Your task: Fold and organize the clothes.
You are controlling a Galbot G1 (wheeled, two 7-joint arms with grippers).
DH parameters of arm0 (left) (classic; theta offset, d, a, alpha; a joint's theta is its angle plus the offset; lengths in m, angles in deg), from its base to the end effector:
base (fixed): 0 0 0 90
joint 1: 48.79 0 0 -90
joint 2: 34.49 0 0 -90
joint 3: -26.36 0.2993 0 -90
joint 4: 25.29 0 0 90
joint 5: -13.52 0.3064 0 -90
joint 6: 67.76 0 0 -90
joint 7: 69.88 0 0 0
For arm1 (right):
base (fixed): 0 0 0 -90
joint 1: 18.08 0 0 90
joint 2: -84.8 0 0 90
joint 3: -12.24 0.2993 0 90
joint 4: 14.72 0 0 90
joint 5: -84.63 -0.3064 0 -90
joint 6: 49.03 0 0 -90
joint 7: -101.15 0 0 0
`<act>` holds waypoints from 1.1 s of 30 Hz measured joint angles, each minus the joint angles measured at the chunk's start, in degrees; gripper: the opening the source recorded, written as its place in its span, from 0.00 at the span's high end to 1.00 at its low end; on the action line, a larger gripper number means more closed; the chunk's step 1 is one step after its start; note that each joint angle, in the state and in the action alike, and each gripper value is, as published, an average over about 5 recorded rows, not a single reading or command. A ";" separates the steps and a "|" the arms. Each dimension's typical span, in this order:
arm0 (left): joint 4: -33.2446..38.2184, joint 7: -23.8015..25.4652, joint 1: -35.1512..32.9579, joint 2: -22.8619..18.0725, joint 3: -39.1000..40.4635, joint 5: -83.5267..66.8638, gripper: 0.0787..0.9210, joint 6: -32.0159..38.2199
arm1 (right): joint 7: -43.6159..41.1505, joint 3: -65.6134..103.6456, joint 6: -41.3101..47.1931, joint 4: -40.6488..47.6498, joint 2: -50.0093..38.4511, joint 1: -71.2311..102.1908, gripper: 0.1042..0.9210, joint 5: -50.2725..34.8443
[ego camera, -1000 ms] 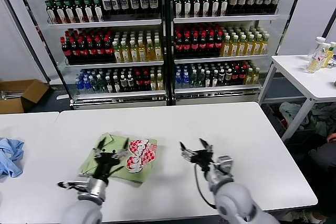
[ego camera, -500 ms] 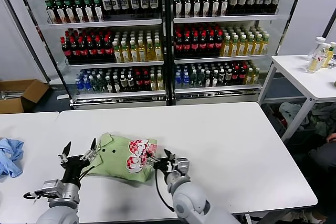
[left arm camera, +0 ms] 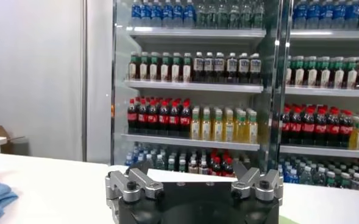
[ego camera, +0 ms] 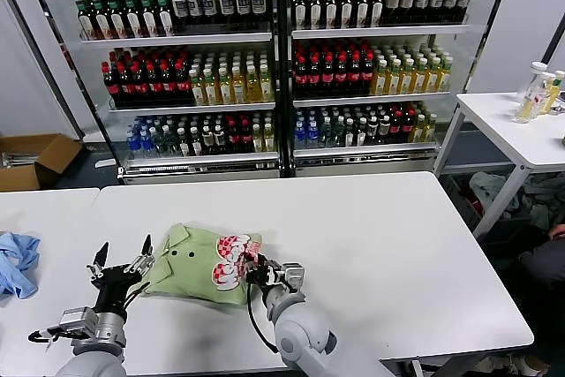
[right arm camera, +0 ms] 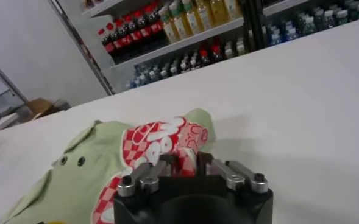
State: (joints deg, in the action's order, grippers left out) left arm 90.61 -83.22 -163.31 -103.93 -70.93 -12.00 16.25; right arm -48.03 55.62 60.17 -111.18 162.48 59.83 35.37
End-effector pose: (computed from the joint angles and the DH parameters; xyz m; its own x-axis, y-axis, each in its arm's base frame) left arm 0.1895 0.0909 -0.2432 -0.9808 -0.1780 0.0795 -0.1822 0.9820 -0.0494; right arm 0.2686 0.1597 -0.2554 -0.7923 -0.4353 0.4275 -0.2933 0.8862 0.3586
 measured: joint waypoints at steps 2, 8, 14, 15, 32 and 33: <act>0.00 -0.09 -0.01 -0.01 0.01 -0.03 0.12 0.00 | 0.00 0.09 0.33 0.34 -0.23 -0.45 0.80 0.17; -0.02 -0.06 -0.16 -0.01 0.31 -0.11 0.12 -0.35 | -0.98 1.10 2.15 1.20 -1.96 -1.98 0.98 0.95; 0.16 0.25 -0.12 0.17 0.88 -0.12 0.12 -0.98 | -4.57 3.35 5.17 2.19 -6.29 -4.28 0.99 2.94; 0.21 0.27 -0.07 0.19 0.99 -0.12 0.12 -1.08 | -5.43 3.84 5.74 2.39 -7.26 -4.71 0.99 3.35; 0.94 0.72 0.21 1.04 3.03 0.26 0.12 -2.78 | -21.44 14.04 10.16 6.36 -21.67 -8.37 0.82 16.05; 1.05 0.81 0.12 1.06 3.14 0.32 0.12 -2.81 | -21.81 14.58 9.50 6.08 -22.12 -8.10 0.78 16.78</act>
State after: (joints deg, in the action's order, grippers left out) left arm 91.66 -82.41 -163.19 -102.87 -67.79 -11.68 13.45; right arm -69.84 70.20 69.67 -105.11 140.37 51.73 52.14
